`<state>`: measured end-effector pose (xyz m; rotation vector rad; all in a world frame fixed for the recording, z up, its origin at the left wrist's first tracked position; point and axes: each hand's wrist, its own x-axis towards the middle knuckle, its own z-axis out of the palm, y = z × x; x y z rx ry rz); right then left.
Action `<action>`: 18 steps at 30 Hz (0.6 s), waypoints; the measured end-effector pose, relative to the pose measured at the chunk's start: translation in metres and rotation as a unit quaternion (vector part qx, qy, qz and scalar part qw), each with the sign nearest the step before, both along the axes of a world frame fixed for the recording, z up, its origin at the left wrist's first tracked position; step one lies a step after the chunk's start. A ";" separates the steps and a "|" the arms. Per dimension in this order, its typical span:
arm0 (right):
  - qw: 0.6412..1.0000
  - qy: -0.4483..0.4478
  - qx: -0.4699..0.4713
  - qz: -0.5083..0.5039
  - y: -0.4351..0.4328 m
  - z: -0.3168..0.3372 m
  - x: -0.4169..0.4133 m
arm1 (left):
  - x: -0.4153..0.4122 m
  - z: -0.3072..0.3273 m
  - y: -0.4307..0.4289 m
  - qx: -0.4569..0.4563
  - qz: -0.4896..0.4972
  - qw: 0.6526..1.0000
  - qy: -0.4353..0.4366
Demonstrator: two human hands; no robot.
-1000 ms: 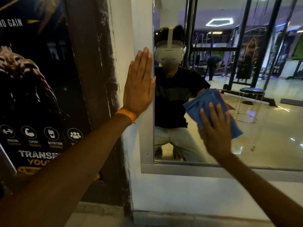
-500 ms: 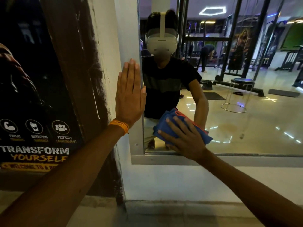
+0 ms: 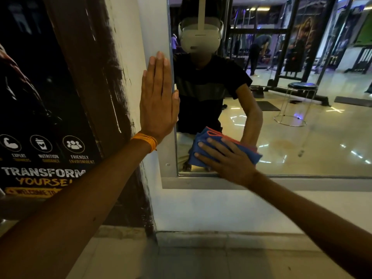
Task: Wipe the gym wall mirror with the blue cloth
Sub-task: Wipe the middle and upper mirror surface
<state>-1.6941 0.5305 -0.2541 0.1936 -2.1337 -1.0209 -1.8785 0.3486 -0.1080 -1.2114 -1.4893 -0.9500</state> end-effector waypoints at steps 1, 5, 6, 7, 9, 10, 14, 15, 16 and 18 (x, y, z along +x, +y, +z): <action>1.000 0.003 -0.002 0.014 0.005 0.021 0.003 | 0.000 -0.001 0.000 -0.001 -0.001 1.000 0.002; 0.976 0.175 -0.126 0.021 0.003 0.064 0.004 | 0.000 -0.001 0.002 0.006 0.001 1.000 0.003; 0.973 0.176 -0.146 0.018 -0.004 0.048 0.002 | 0.000 -0.001 0.002 0.008 0.003 1.000 0.003; 0.980 0.142 -0.136 0.014 -0.009 0.024 0.001 | 0.000 0.000 0.001 0.010 0.006 1.000 0.003; 0.999 0.003 -0.047 0.020 -0.008 -0.015 0.006 | 0.001 0.001 0.000 0.011 0.003 1.000 0.002; 0.998 -0.051 0.000 0.030 0.001 -0.016 0.013 | 0.000 0.000 0.000 0.014 0.000 1.000 0.002; 0.989 -0.112 0.075 0.052 0.041 0.027 0.046 | 0.000 -0.006 0.001 0.013 0.004 1.000 -0.002; 0.988 -0.121 0.080 0.051 0.047 0.034 0.053 | -0.001 -0.009 0.001 0.012 0.008 1.000 0.000; 0.987 -0.128 0.084 0.047 0.047 0.037 0.054 | 0.000 -0.011 0.002 0.011 0.011 1.000 0.002; 0.988 -0.122 0.084 0.041 0.026 0.036 0.033 | 0.000 -0.012 0.003 0.009 0.009 1.000 0.007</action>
